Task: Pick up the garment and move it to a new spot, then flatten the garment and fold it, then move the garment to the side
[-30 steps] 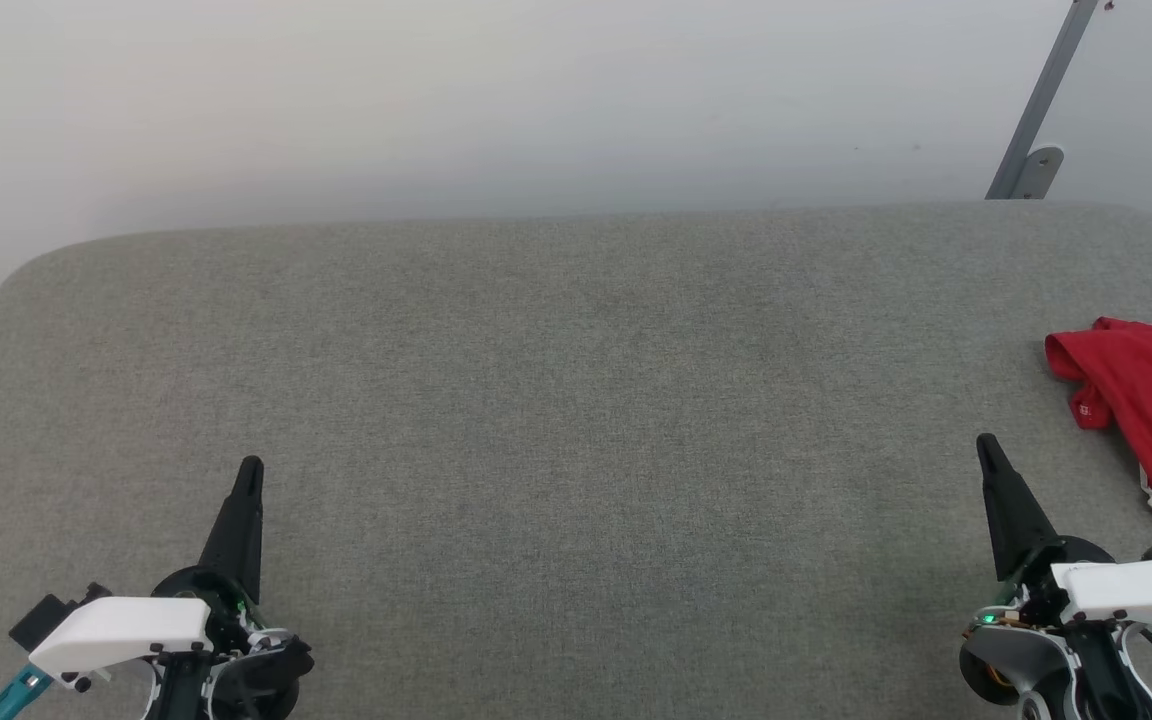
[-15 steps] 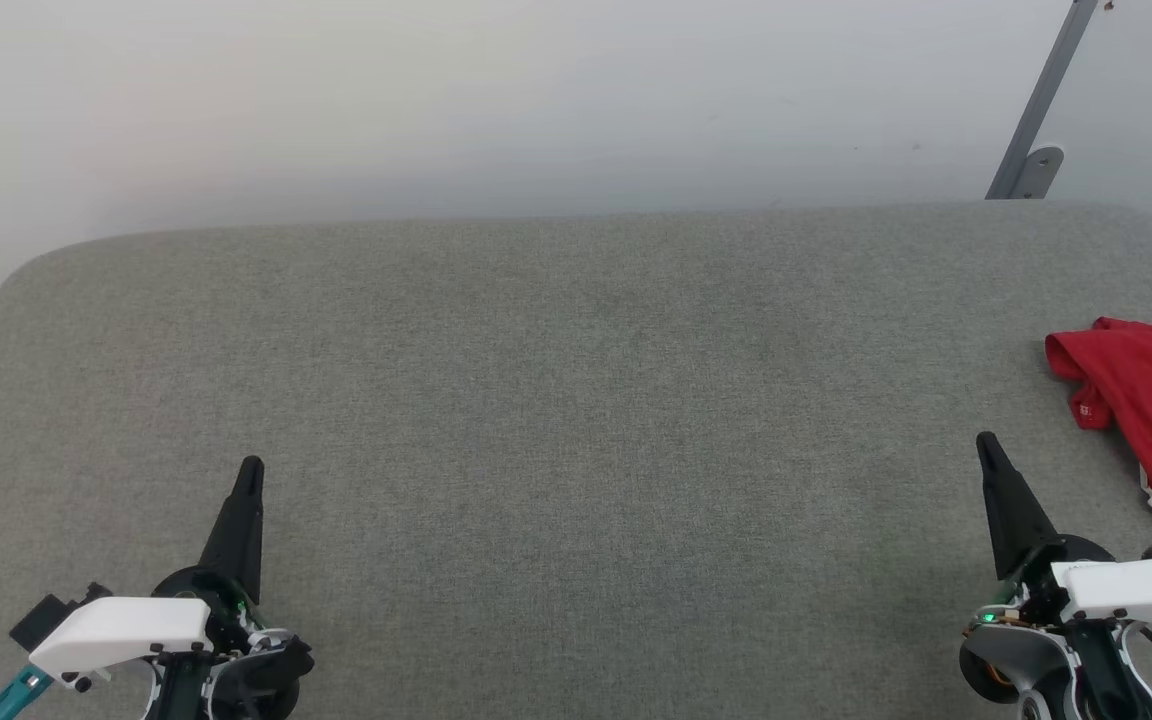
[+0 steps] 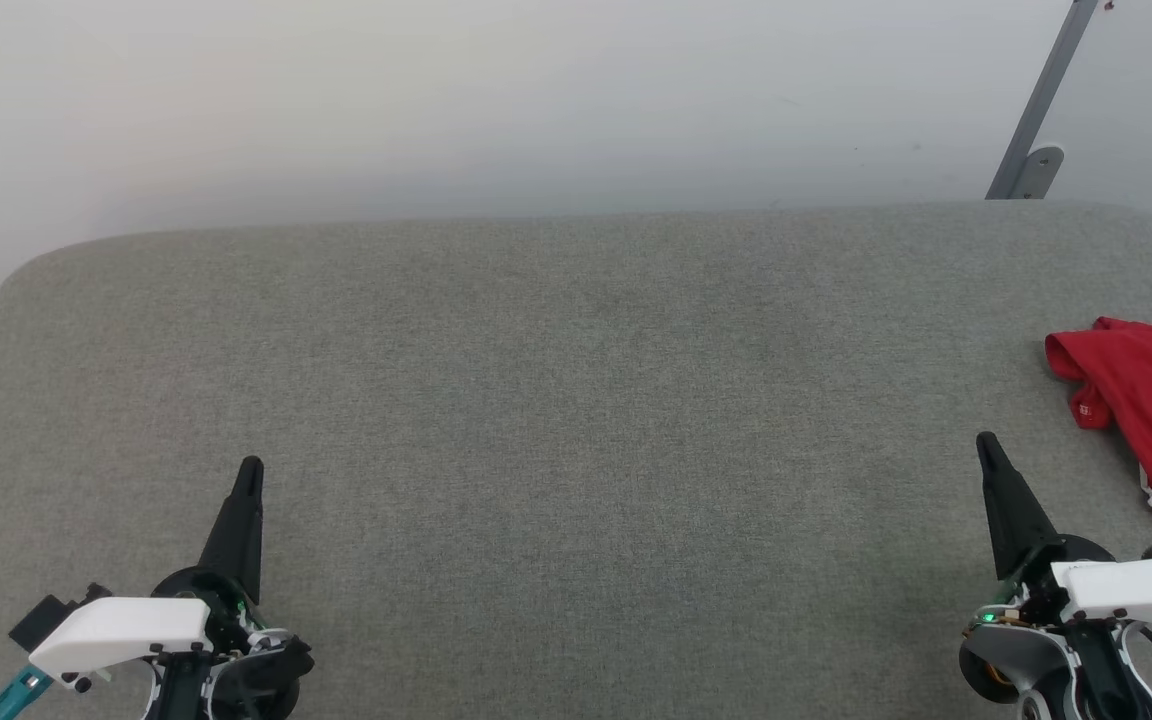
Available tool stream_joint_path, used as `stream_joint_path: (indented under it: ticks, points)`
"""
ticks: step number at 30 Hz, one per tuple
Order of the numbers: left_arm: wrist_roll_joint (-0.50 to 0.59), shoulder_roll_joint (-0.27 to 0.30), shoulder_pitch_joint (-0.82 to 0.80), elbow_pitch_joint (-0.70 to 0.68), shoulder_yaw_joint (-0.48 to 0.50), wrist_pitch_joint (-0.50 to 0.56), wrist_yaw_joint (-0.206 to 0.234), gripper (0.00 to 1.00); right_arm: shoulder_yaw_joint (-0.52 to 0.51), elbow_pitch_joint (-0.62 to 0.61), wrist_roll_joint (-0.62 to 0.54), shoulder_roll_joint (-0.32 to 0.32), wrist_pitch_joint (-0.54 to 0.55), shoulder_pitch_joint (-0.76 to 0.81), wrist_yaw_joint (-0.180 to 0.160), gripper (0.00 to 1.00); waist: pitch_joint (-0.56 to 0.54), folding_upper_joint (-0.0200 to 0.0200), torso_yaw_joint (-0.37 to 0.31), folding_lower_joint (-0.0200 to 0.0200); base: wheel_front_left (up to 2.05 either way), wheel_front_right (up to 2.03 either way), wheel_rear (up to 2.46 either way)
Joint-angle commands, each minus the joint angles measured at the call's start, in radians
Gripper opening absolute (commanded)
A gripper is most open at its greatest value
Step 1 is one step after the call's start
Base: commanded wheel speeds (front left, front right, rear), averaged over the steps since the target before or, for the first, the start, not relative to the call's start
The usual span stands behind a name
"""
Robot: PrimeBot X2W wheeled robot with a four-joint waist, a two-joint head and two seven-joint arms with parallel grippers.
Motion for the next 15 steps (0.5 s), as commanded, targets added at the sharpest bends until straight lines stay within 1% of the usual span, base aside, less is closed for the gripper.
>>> stream_joint_path:
  ticks: [1, 15]
  points:
    - [0.001, -0.001, -0.011, 0.000, 0.003, 0.004, -0.005, 0.00, 0.000, -0.002, 0.004, 0.002, 0.001, -0.005, 0.000, 0.00, 0.000, 0.0000, 0.000, 0.0000, 0.00, 0.00, 0.00]
    - [0.003, -0.002, -0.012, 0.000, 0.004, 0.005, -0.005, 0.00, 0.000, -0.002, 0.004, 0.002, 0.001, -0.005, 0.000, 0.00, 0.000, 0.0000, 0.000, 0.0000, 0.00, 0.00, 0.00]
